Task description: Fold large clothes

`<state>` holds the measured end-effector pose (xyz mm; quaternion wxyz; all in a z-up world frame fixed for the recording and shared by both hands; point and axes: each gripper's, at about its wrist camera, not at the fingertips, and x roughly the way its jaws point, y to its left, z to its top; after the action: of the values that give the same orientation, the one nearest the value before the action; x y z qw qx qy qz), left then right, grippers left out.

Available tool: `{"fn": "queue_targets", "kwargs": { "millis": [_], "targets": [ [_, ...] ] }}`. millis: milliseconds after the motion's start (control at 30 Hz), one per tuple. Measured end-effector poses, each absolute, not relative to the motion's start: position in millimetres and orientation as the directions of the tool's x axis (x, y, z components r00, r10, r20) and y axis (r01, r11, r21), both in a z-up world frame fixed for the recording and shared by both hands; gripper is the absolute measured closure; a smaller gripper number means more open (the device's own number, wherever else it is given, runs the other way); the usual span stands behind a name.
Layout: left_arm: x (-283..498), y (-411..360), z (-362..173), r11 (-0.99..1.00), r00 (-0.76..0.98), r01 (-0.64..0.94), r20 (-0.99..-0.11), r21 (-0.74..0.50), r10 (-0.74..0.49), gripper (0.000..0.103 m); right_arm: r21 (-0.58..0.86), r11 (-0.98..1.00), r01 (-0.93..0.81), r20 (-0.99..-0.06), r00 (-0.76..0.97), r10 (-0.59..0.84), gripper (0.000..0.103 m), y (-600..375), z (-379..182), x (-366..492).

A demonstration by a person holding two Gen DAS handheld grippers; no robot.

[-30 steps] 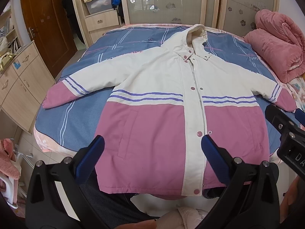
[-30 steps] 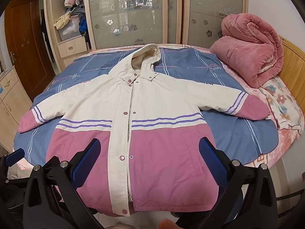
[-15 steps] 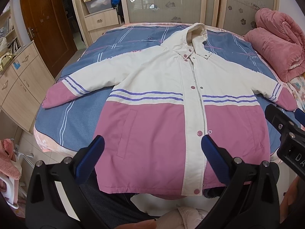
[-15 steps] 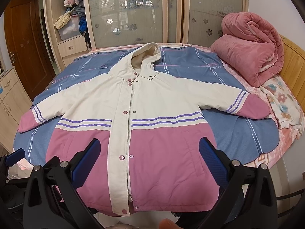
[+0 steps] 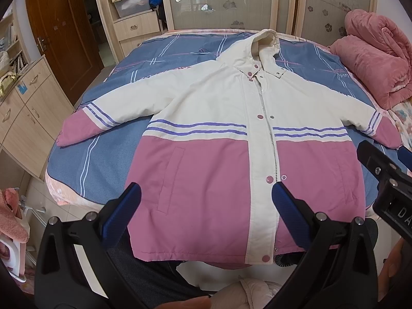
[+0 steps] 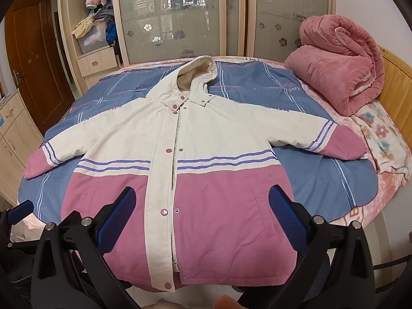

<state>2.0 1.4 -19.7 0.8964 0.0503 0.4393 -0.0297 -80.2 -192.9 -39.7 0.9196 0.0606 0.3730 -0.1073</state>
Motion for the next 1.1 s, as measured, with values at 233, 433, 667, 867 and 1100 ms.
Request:
{"fn": "queue_targets", "kwargs": {
  "millis": [233, 433, 667, 867, 1100],
  "targets": [
    [2.5, 1.0, -19.2, 0.993, 0.612, 0.098, -0.791, 0.065, -0.009, 0.002, 0.032, 0.970, 0.243, -0.700, 0.698, -0.152, 0.001, -193.1, -39.9, -79.7],
    [2.2, 1.0, -19.8, 0.993, 0.611, 0.097, -0.792, 0.064, -0.009, 0.002, 0.032, 0.970, 0.242, -0.701, 0.697, -0.151, 0.001, -193.1, -39.8, -79.5],
    [4.7, 1.5, -23.1, 0.993, 0.605, 0.097, -0.796, 0.064, -0.008, 0.002, 0.031, 0.970, 0.242, -0.704, 0.694, -0.151, 0.001, -193.0, -43.3, -78.9],
    [5.6, 1.9, -24.1, 0.993, 0.601, 0.097, -0.799, 0.063, -0.008, 0.002, 0.032, 0.969, 0.244, -0.708, 0.690, -0.150, 0.001, -193.6, -46.2, -79.1],
    [9.3, 1.8, -25.7, 0.993, 0.593, 0.098, -0.805, 0.064, -0.006, 0.002, 0.033, 0.969, 0.244, -0.713, 0.685, -0.148, 0.001, -194.7, -46.4, -78.0]
  ]
}}
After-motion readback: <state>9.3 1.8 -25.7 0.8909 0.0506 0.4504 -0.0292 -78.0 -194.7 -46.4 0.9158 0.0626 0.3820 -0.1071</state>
